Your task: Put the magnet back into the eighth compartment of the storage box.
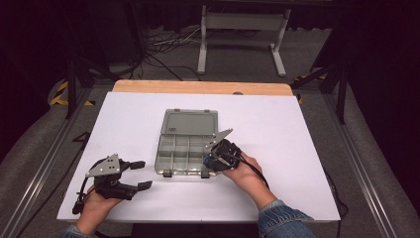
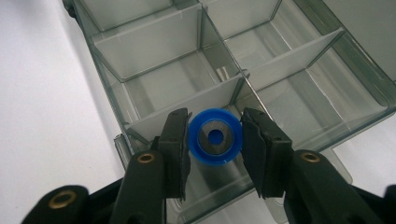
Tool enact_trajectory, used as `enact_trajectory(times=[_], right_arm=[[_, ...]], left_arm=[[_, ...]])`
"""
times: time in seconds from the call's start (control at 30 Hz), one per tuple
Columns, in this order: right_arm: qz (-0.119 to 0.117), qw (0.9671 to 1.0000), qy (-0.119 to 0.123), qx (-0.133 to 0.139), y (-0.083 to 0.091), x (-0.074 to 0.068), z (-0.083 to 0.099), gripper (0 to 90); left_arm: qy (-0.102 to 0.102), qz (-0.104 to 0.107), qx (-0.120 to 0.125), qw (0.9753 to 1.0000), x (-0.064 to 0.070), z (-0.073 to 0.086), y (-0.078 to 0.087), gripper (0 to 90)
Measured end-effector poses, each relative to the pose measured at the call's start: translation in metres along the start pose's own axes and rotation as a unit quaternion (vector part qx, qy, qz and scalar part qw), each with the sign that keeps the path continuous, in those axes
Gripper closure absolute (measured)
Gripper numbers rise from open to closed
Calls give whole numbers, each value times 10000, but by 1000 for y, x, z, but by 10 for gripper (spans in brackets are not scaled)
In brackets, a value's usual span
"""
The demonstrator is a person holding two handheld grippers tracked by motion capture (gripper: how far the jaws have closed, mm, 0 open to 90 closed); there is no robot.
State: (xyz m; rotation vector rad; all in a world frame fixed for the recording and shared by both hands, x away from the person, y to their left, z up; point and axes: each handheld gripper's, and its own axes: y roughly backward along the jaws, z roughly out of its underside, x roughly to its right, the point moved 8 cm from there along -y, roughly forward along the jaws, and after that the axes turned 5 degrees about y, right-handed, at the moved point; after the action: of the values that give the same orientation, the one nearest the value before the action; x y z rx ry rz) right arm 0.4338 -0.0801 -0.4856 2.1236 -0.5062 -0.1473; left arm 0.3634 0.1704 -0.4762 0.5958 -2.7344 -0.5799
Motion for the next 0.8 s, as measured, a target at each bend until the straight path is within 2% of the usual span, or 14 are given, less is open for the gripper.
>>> enact_trajectory(times=[0.47, 0.57, 0.63, 0.73, 0.8], right_arm=[[10, 10000, -37, 43, 3, 0, -1, 586], [22, 9999, -123, 115, 9, 2, 0, 624], [36, 9997, -165, 199, 13, 3, 0, 649], [30, 9991, -228, 356, 21, 5, 0, 725], [52, 9987, -224, 450, 26, 5, 1, 787]], left_arm=[[39, 23, 24, 10000, 0, 0, 0, 250], [51, -3, 27, 10000, -2, 0, 0, 251], [138, -20, 7, 9999, -3, 0, 0, 260], [233, -132, -87, 9996, -5, -1, -1, 281], [278, -147, -46, 9995, -5, -3, 0, 303]])
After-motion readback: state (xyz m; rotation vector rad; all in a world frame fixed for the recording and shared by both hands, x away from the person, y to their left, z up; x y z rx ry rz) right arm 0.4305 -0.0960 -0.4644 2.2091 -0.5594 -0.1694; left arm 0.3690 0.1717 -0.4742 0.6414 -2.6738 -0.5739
